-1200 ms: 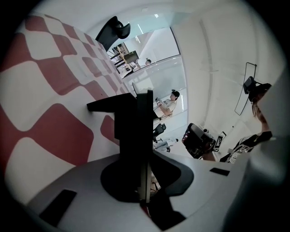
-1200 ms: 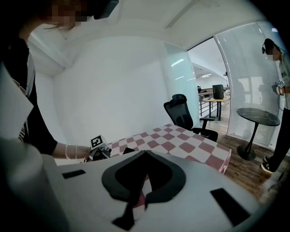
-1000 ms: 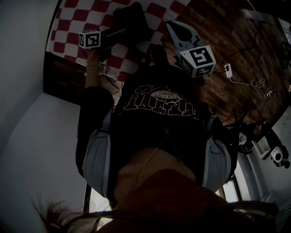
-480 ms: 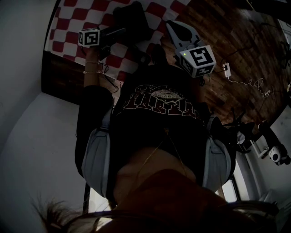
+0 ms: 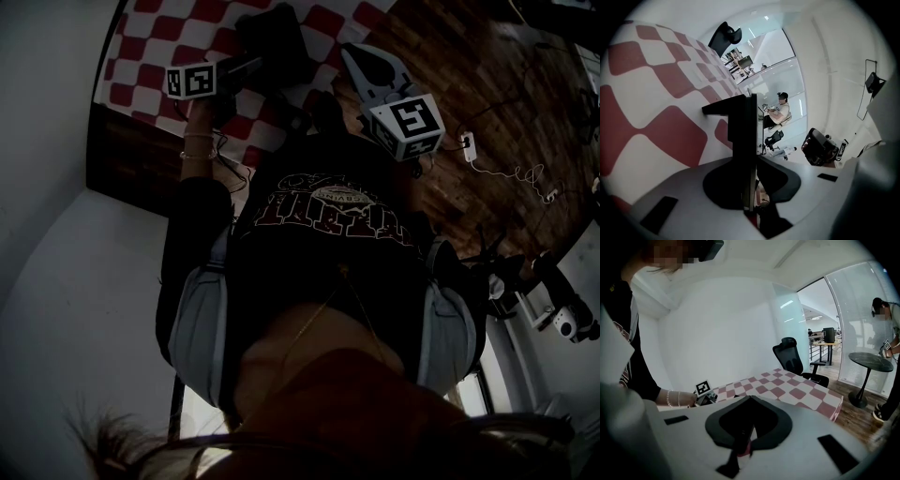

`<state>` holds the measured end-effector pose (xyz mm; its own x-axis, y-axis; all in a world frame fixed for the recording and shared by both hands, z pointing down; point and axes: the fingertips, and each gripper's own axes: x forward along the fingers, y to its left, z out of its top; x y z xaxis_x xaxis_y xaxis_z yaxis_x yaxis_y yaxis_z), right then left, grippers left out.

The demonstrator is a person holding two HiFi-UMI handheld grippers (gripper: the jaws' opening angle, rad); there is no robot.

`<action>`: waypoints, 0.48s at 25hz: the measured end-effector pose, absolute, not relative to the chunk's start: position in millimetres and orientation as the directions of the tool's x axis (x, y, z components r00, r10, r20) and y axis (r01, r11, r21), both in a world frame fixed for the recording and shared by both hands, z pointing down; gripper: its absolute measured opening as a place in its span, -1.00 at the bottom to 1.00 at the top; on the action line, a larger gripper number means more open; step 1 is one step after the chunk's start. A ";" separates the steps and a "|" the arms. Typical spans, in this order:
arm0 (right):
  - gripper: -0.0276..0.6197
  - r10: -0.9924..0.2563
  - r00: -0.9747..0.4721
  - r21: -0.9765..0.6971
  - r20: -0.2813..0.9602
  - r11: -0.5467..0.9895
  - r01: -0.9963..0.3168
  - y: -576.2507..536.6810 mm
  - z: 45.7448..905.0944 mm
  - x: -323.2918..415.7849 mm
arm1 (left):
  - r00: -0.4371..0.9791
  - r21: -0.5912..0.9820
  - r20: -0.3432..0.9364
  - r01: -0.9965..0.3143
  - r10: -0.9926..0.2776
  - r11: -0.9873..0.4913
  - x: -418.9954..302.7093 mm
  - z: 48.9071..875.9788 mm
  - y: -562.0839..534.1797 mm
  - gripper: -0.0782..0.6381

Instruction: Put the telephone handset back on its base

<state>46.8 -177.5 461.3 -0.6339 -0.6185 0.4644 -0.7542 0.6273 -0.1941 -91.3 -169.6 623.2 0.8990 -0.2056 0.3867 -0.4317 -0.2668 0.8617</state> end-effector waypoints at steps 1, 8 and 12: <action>-0.86 -0.618 -0.636 -0.193 0.462 0.630 -0.753 -177.5 460.3 46.2 | 0.892 0.855 0.398 -0.445 -0.213 -0.267 -91.4 623.3 -169.8 -0.54; -0.86 -0.625 -0.645 -0.206 0.440 0.629 -0.749 -175.0 455.7 46.4 | 0.776 0.702 0.592 -0.630 -0.218 -0.332 -103.9 643.8 -164.7 -0.40; -0.86 -0.622 -0.654 -0.202 0.431 0.639 -0.742 -173.6 452.8 45.3 | 0.780 0.707 0.572 -0.626 -0.253 -0.329 -101.3 630.8 -170.8 -0.36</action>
<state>45.3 -173.6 452.8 -0.6537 -0.6221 0.4308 -0.7418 0.6394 -0.2023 -101.3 -170.8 630.8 0.7800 -0.2531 0.5723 -0.6257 -0.3286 0.7075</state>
